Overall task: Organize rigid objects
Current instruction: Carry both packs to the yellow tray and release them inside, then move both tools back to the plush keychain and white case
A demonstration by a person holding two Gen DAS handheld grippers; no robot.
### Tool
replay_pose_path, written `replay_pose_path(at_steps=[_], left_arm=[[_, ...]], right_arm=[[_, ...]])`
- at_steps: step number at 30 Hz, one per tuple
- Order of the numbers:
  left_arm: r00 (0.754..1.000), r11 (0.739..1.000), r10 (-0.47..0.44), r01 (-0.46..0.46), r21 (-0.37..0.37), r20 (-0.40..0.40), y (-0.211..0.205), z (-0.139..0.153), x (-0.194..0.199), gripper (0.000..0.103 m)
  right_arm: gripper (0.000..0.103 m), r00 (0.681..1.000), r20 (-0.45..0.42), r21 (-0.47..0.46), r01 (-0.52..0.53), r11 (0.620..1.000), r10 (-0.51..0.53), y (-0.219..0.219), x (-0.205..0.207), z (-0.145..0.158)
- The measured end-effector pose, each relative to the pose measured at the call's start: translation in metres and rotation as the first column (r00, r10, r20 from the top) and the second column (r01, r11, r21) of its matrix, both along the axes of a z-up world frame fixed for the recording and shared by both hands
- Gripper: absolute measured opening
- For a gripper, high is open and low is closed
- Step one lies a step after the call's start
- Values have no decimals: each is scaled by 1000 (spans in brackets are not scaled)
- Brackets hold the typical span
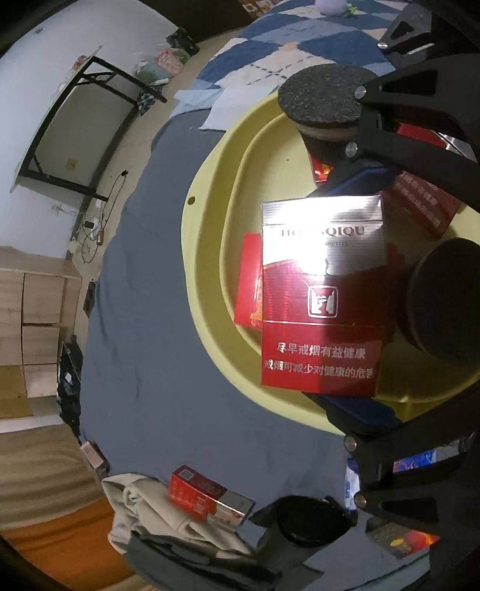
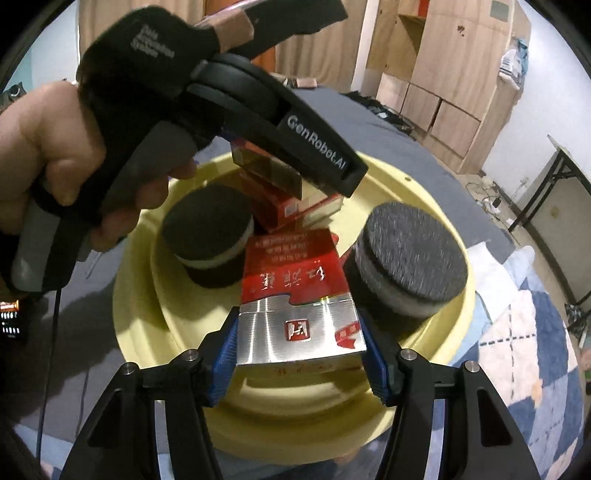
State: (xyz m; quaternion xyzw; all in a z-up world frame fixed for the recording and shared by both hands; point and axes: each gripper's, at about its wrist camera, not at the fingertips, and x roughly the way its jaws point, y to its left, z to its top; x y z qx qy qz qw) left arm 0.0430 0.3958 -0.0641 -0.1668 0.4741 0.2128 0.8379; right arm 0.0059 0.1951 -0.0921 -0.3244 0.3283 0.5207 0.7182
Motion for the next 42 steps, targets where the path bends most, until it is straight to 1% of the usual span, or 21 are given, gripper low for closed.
replay_pose_path(at_steps=[2, 3, 4, 5, 6, 7, 9, 12, 15, 19, 21, 25, 27, 29, 31, 33, 35, 36, 37, 39, 42], left_arm=[[1000, 1000, -1, 1, -12, 5, 0, -3, 0, 89], [1000, 1000, 4, -4, -18, 0, 1, -4, 0, 89], [1000, 999, 15, -15, -29, 1, 1, -3, -1, 89], [1000, 999, 24, -24, -35, 9, 0, -1, -2, 89], [999, 999, 34, -33, -42, 30, -1, 4, -5, 92], [998, 998, 41, -39, -41, 46, -2, 9, -7, 98], [995, 999, 51, -50, -18, 82, -7, 25, -10, 103], [993, 998, 41, -46, 43, 110, -27, 55, -11, 103], [988, 999, -11, 4, 47, 155, -58, 83, -7, 103], [969, 987, -159, 149, 68, 191, -140, 119, 6, 103], [952, 972, -234, 228, 50, 195, -184, 128, 9, 103], [892, 906, -422, 420, 49, 163, -275, 141, 10, 103], [875, 887, -461, 458, 54, 148, -307, 146, 9, 103], [847, 863, -504, 504, 48, 167, -338, 147, 4, 103], [831, 847, -529, 529, 51, 173, -361, 140, 2, 103], [827, 845, -532, 533, 49, 182, -376, 123, 2, 103], [838, 858, -511, 510, 57, 189, -383, 107, 5, 103], [847, 863, -505, 502, 63, 168, -386, 95, 9, 103], [844, 858, -513, 509, 67, 153, -390, 89, 11, 103], [840, 848, -530, 523, 87, 114, -393, 77, 17, 103], [854, 863, -506, 501, 71, 122, -389, 70, 21, 103]], right_arm=[[59, 1000, -13, 2, -3, 1000, 3, 1, 2, -6], [64, 1000, -20, 14, -11, 1000, 11, 0, 2, -7], [74, 1000, -17, 25, -18, 1000, 19, -1, -3, -7], [79, 1000, -12, 28, -19, 999, 19, -3, -5, -6], [86, 1000, -9, 37, -22, 999, 23, -4, -9, -5], [89, 1000, -7, 52, -21, 998, 22, -8, -14, -1], [96, 1000, -6, 73, -3, 997, 3, -16, -19, 4], [102, 998, -27, 129, 59, 990, -56, -44, -23, 18], [103, 984, -57, 187, 176, 967, -168, -92, -21, 34], [103, 920, -113, 227, 391, 892, -374, -188, -9, 52], [103, 878, -89, 206, 479, 853, -471, -234, -8, 62], [103, 764, -72, 193, 641, 743, -641, -336, 1, 84], [103, 721, -73, 191, 688, 700, -689, -374, 3, 97], [103, 674, -47, 197, 730, 654, -738, -405, 4, 116], [103, 629, -40, 214, 764, 609, -776, -433, -1, 126], [103, 609, -43, 224, 779, 586, -792, -446, -3, 121], [103, 591, -59, 231, 792, 565, -804, -455, -4, 108], [103, 583, -66, 220, 800, 558, -810, -456, -1, 103], [103, 574, -75, 206, 809, 551, -815, -457, 5, 96], [103, 574, -90, 194, 812, 551, -814, -455, 21, 87], [103, 578, -97, 213, 807, 550, -810, -458, 40, 83]])
